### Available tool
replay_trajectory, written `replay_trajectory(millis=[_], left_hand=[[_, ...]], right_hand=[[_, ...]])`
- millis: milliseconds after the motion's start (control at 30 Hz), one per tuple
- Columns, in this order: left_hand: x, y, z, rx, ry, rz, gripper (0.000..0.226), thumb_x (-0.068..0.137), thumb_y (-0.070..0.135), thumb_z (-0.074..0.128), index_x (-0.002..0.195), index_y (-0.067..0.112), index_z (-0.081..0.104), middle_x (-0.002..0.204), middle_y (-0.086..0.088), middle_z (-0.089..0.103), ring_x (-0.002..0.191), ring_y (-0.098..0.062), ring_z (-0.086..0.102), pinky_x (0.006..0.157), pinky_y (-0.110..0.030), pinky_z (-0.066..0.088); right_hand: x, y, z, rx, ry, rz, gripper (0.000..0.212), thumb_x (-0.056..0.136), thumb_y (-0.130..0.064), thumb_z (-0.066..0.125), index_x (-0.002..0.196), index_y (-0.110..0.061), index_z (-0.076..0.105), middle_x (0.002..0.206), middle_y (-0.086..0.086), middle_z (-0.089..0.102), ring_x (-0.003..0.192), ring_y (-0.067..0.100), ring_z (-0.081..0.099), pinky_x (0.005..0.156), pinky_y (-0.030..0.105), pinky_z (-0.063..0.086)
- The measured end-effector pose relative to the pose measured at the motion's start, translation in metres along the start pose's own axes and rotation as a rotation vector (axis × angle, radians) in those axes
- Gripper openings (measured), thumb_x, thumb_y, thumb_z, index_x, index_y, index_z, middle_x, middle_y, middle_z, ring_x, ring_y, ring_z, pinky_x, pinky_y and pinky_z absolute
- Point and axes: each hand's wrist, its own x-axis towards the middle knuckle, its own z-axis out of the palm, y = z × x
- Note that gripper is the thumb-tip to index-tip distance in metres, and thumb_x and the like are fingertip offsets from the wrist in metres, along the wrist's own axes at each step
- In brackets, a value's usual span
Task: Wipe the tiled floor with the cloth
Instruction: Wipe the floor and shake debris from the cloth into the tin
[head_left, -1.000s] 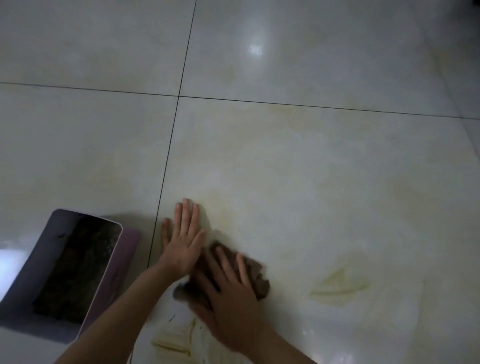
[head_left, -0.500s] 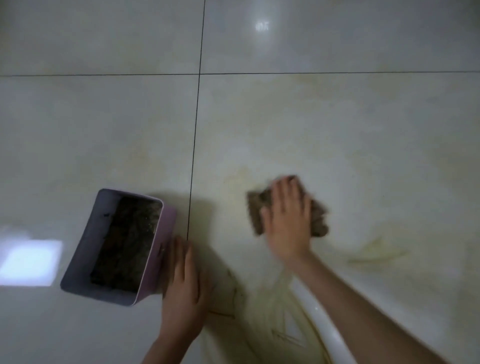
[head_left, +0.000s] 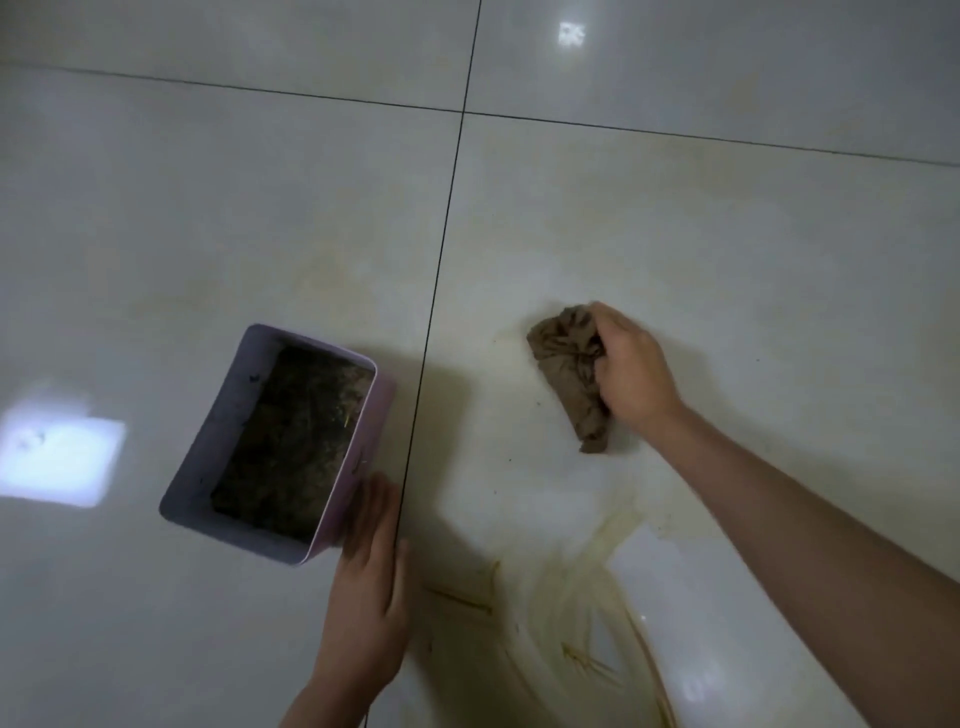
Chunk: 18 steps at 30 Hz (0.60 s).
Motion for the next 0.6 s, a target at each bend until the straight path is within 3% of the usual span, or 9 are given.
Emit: replay_trajectory(millis=[100, 200, 300, 400, 467, 533, 600], left_hand=[[0.001, -0.002, -0.004, -0.016, -0.027, -0.001, 0.055, 0.095, 0.02, 0.03, 0.147, 0.008, 0.021, 0.154, 0.01, 0.012, 0.143, 0.006, 0.002, 0.113, -0.007, 0.001], [0.001, -0.007, -0.004, 0.001, -0.053, 0.007, 0.054, 0.094, 0.017, 0.031, 0.147, 0.004, 0.022, 0.156, 0.004, 0.013, 0.145, -0.001, 0.004, 0.115, -0.011, 0.002], [0.001, -0.007, -0.005, 0.006, -0.073, 0.009, 0.055, 0.095, 0.019, 0.03, 0.147, 0.008, 0.018, 0.157, 0.004, 0.01, 0.146, -0.002, 0.0, 0.116, -0.013, 0.0], [0.0, -0.006, -0.006, -0.007, -0.079, -0.002, 0.055, 0.095, 0.021, 0.03, 0.147, 0.011, 0.017, 0.158, 0.005, 0.009, 0.146, 0.0, 0.0, 0.116, -0.013, 0.0], [0.0, -0.004, -0.007, -0.022, -0.079, -0.016, 0.055, 0.095, 0.022, 0.029, 0.148, 0.012, 0.017, 0.158, 0.006, 0.009, 0.146, 0.002, 0.0, 0.116, -0.012, 0.0], [0.0, -0.005, -0.008, -0.035, -0.088, -0.016, 0.053, 0.098, 0.02, 0.03, 0.148, 0.013, 0.018, 0.158, 0.007, 0.009, 0.146, 0.001, 0.0, 0.116, -0.013, 0.0], [0.0, -0.007, -0.01, -0.046, -0.098, -0.011, 0.05, 0.102, 0.009, 0.035, 0.148, 0.013, 0.018, 0.158, 0.007, 0.01, 0.147, -0.001, 0.001, 0.117, -0.014, 0.001]], right_hand=[[-0.026, -0.036, 0.028, 0.025, 0.129, -0.235, 0.055, 0.076, 0.019, 0.051, 0.131, 0.008, 0.053, 0.139, 0.025, 0.049, 0.132, 0.038, 0.045, 0.116, 0.036, 0.028], [-0.07, -0.058, 0.055, -0.021, 0.069, -0.594, 0.035, 0.093, 0.002, 0.05, 0.125, 0.001, 0.062, 0.138, 0.021, 0.052, 0.128, 0.035, 0.049, 0.114, 0.04, 0.031], [-0.085, -0.058, 0.061, -0.033, 0.003, -0.597, 0.03, 0.092, -0.014, 0.061, 0.121, -0.006, 0.066, 0.146, 0.017, 0.044, 0.135, 0.031, 0.041, 0.117, 0.037, 0.028], [-0.08, -0.051, 0.049, -0.047, 0.02, -0.501, 0.038, 0.091, -0.036, 0.062, 0.116, -0.008, 0.067, 0.15, 0.016, 0.04, 0.138, 0.033, 0.037, 0.114, 0.045, 0.033], [-0.07, -0.05, 0.043, -0.127, -0.051, -0.44, 0.049, 0.089, -0.043, 0.063, 0.129, -0.014, 0.06, 0.155, 0.013, 0.031, 0.14, 0.036, 0.031, 0.112, 0.051, 0.033], [-0.064, -0.05, 0.043, -0.224, -0.162, -0.545, 0.053, 0.093, -0.036, 0.059, 0.143, -0.02, 0.047, 0.158, 0.012, 0.024, 0.14, 0.04, 0.027, 0.112, 0.055, 0.031], [-0.054, -0.045, 0.039, -0.26, -0.194, -0.787, 0.044, 0.093, -0.008, 0.052, 0.137, -0.011, 0.054, 0.15, 0.017, 0.038, 0.135, 0.042, 0.038, 0.107, 0.052, 0.039]])
